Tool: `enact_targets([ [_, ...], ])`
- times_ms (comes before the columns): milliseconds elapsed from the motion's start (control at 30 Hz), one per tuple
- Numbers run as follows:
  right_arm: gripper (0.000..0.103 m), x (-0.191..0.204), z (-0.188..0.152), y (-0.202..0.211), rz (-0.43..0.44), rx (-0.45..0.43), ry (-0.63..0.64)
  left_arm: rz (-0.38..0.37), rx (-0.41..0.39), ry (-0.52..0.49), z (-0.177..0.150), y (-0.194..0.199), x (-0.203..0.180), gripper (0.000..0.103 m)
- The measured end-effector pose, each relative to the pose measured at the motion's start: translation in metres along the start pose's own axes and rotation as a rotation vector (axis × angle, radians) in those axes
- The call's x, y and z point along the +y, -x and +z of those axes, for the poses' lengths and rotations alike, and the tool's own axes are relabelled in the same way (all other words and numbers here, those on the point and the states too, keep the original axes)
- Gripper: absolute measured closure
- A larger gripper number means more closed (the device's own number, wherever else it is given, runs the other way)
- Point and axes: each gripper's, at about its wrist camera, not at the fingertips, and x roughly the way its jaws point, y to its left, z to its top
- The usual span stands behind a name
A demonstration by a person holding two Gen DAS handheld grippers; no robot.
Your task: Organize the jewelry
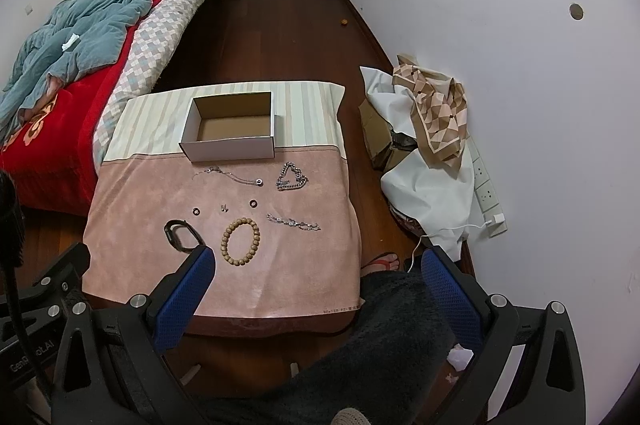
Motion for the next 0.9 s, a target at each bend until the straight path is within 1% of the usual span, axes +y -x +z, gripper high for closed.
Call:
enact_targets([
  [233,0.0,0.0,0.0,-0.001,0.006,-0.004,-0.008,0.001,0.0,0.002,-0.001,0.0,0.001,0.0],
  [333,0.0,0.0,0.001,-0.009,0.011,0.006,-0.015,0.029,-0.015,0.006,0.003,-0.006,0.003,0.0],
  [400,0.0,0.0,0.005,-0.023,0.021,0.021,-0.025,0.064,-0.02,0.018,0.01,-0.021,0.008,0.0],
  [500,0.0,0.001,0.01,-0.054,0.029,0.057,-0.039,0.125,-0.012,0.033,0.019,-0.052,0.017,0.0],
  [567,0.0,0.005,0.013,-0.082,0.036,0.092,-0.043,0.163,0.008,0.042,0.024,-0.076,0.025,0.0],
  [600,0.0,0.008,0.013,-0.097,0.036,0.114,-0.042,0.192,0.026,0.044,0.027,-0.093,0.028,0.0],
  [733,0.0,0.025,0.008,-0.164,0.05,0.215,-0.032,0.232,0.114,0.046,0.025,-0.145,0.035,0.0],
  [800,0.005,0.034,0.003,-0.199,0.07,0.271,-0.035,0.238,0.169,0.041,0.022,-0.175,0.037,0.0],
  [900,0.014,0.047,-0.008,-0.242,0.091,0.322,-0.035,0.243,0.23,0.037,0.014,-0.208,0.042,0.0],
])
